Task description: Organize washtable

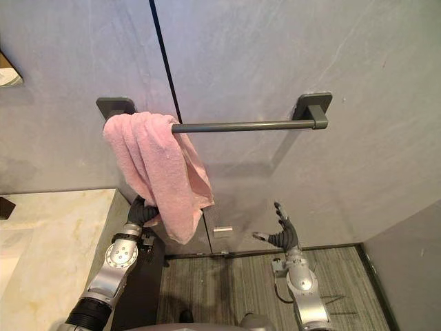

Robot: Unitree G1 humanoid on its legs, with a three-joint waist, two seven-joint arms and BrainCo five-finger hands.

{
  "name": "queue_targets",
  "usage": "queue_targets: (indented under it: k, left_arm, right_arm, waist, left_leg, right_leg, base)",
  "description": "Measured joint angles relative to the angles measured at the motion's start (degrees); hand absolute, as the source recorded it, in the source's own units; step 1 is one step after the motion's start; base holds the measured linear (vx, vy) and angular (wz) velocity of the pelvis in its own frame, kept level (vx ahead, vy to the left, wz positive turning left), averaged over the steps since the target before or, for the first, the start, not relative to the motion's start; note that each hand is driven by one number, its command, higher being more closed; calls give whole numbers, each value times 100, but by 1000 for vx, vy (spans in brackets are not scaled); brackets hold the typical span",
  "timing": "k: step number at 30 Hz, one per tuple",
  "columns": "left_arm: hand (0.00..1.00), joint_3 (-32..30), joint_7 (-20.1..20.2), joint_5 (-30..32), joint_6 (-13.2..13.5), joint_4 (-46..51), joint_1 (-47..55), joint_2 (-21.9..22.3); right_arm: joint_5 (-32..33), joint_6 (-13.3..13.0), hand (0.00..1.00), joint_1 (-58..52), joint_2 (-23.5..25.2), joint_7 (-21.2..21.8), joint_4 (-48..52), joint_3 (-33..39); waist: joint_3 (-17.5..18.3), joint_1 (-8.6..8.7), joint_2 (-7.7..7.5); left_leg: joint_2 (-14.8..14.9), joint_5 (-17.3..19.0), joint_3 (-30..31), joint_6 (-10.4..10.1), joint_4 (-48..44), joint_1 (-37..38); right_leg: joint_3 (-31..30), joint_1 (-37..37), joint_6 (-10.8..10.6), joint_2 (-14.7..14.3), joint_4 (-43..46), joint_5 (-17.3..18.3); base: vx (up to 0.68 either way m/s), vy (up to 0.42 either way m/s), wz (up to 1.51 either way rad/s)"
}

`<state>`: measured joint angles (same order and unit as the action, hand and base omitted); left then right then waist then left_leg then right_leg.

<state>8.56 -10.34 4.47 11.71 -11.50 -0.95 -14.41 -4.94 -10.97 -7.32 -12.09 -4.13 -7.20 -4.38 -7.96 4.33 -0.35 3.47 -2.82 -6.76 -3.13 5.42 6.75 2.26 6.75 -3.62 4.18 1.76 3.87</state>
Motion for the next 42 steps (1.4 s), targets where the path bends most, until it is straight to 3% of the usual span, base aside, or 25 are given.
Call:
queue_targets:
  k: [7, 14, 20, 21, 35, 42]
  left_arm:
    - [100, 119, -7, -160, 4, 23, 61, 30]
    - [100, 280, -38, -168, 9, 24, 91, 172]
    - [100, 462, -127, -285, 15, 28, 86, 246]
    - [100, 483, -130, -285, 18, 28, 85, 254]
    - [100, 502, -217, -393, 73, 29, -7, 306]
    - [100, 479, -215, -394, 103, 41, -6, 298]
  right_arm:
    - [243, -135, 0, 733, -309, 106, 217, -654]
    - [300, -142, 0, 1160, -321, 95, 159, -1130]
    - [465, -98, 0, 1740, -162, 59, -462, -1615]
    - [465, -97, 100, 1807, -121, 59, -543, -1682]
    - [545, 33, 100, 2140, 51, 85, -1079, -1929]
    - [636, 31, 100, 2113, 32, 80, -1077, -1501]
  waist:
    - [41, -66, -52]
    - [47, -187, -44]
    - [121, -232, -27]
    - [123, -236, -26]
    - [136, -381, -31]
    - [151, -370, -43]
  left_leg:
    - [-1, -3, 25, 3, -1, -1]
    - [-12, -16, 180, 5, -1, -108]
    - [-22, -86, 349, 2, -1, -290]
    - [-22, -93, 358, 3, -1, -297]
    - [-9, -180, 515, -11, 0, -398]
    - [-12, -180, 491, -11, 0, -395]
  right_leg:
    - [8, 6, 1, -1, 11, -4]
    - [139, -8, 3, 1, -7, -2]
    - [286, -101, 4, 1, -13, -1]
    - [299, -101, 4, 1, -14, -1]
    - [419, -128, 7, -18, 0, -1]
    - [400, -135, 7, -14, -2, -1]
  base:
    - [-8, -4, 0]
    - [-11, -14, 10]
    - [-14, -18, 14]
    - [-11, -12, 10]
    - [-34, -9, 6]
    - [0, 0, 0]
